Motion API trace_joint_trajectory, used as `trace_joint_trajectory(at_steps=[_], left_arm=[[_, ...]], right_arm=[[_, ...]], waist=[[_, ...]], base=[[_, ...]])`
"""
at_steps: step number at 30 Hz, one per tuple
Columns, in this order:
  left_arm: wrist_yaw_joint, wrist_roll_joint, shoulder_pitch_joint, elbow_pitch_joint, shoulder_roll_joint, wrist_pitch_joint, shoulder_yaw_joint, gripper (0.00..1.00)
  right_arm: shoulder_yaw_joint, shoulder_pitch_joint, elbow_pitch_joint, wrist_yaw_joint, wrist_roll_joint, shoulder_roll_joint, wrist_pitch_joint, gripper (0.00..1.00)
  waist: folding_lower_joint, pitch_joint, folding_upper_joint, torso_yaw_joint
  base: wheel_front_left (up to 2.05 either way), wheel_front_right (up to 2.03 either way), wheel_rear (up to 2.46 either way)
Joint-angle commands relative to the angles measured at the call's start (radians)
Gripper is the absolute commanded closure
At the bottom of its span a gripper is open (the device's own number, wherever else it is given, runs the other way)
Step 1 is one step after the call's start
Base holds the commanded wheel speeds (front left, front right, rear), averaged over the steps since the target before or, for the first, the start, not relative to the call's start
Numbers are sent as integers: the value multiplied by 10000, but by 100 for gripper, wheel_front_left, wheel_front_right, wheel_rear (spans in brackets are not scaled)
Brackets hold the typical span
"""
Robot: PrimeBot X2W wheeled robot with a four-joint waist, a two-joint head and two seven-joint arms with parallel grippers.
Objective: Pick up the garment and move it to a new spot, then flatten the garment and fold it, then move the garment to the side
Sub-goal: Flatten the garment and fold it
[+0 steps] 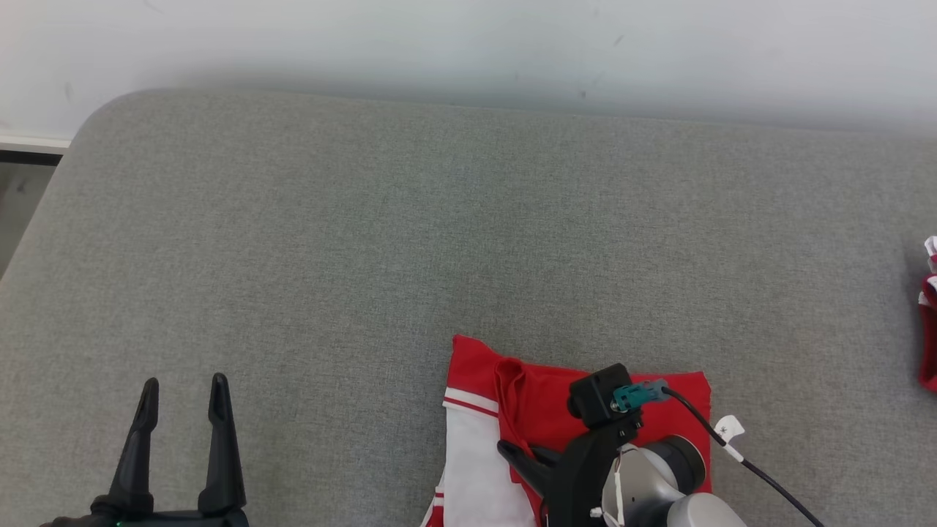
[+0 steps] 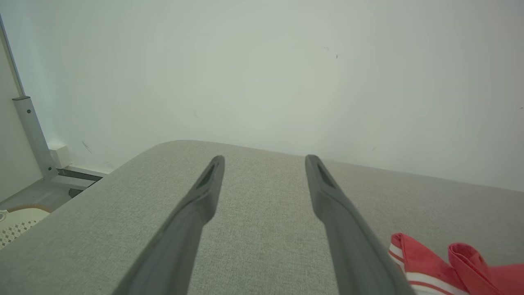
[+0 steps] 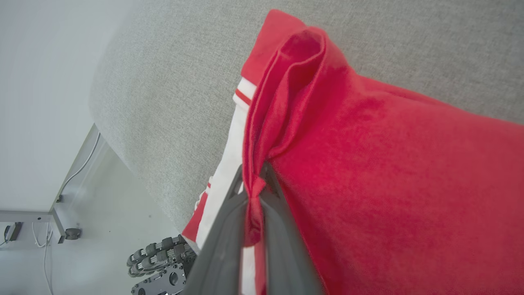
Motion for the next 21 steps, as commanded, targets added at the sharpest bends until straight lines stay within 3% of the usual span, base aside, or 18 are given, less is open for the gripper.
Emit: trace_joint_trajectory(at_steps=[1, 12, 13, 14, 21], left_arm=[[15, -81, -36, 27, -1, -31, -26, 0], [15, -8, 21, 112, -35, -31, -118, 0], [15, -5, 8, 130, -38, -31, -136, 0], [15, -4, 6, 147, -38, -31, -152, 0], [15, -48, 138, 181, 38, -31, -124, 0]], right_arm=[[41, -169, 111, -22, 91, -16, -106, 100], [627, -807, 1156, -22, 291, -14, -612, 97], [610, -848, 1227, -22, 321, -14, -716, 53], [556, -868, 1275, -22, 376, -13, -837, 0], [316, -884, 1029, -22, 1242, -16, -1646, 0]], waist=[[0, 0, 0, 49], [0, -68, 0, 217], [0, -82, 0, 229], [0, -99, 0, 237], [0, -272, 0, 242]], base=[[0, 0, 0], [0, 0, 0], [0, 0, 0], [0, 0, 0], [0, 0, 0]])
